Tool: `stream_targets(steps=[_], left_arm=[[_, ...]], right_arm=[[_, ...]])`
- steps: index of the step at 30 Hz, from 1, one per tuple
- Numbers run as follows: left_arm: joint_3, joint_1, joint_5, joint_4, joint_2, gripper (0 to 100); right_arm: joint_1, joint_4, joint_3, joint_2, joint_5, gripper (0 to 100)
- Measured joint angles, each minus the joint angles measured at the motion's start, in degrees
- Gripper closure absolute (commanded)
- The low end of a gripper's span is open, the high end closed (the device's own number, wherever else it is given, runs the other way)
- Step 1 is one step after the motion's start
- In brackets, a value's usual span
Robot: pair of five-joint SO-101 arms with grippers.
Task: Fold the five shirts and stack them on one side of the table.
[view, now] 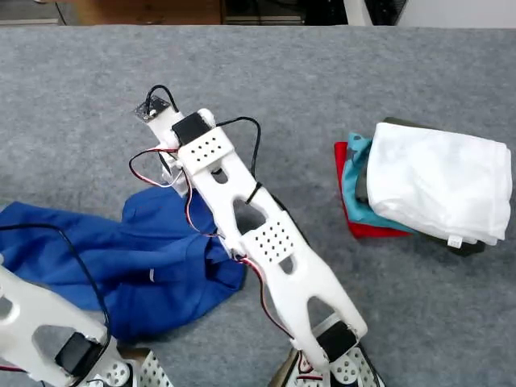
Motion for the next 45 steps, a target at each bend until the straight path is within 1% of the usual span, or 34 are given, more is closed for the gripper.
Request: stream_targets(steps=[5, 10, 18, 20, 23, 29, 32, 34, 37, 42, 45], left_arm=[[0.00, 0.00, 0.00, 0.00, 0.00, 98], [0.00, 0.00, 0.00, 0.00, 0.00, 98], [0.09, 0.00, 0.00, 0.00, 0.00, 98], [0.09, 0.00, 0.00, 0.00, 0.00, 98], [0.09, 0.00, 0.00, 0.00, 0.00, 98], [1.93, 0.00, 1.05, 0.00, 0.00, 98], [2.20, 0.00, 1.14, 0.00, -0.62, 98], [2.64, 0.00, 1.14, 0.00, -2.29, 98], [2.64, 0.00, 1.14, 0.00, -5.36, 98], [2.73, 1.05, 1.23, 0.00, -8.88, 98], [2.73, 2.29, 1.41, 0.00, -9.58, 98]], right_arm=[[-2.46, 0.09, 0.00, 0.00, 5.01, 87.2], [-3.16, -1.76, 0.00, 0.00, 6.33, 87.2], [-3.16, -0.53, 0.00, 0.00, 6.33, 87.8], [-3.16, -0.53, 0.00, 0.00, 6.33, 91.3], [-3.16, -0.18, 0.00, 0.00, 6.33, 99.8], [-3.16, -0.18, 0.00, 0.00, 6.33, 99.5], [-3.16, -1.58, 0.00, 0.00, 3.60, 99.5], [-2.29, -2.37, 0.00, 0.00, 1.67, 99.5], [0.97, -2.29, -1.14, 0.09, 0.79, 99.5], [8.00, 0.79, -9.23, 0.09, 0.62, 99.5], [9.85, 1.14, -13.10, 1.05, 0.62, 99.5]])
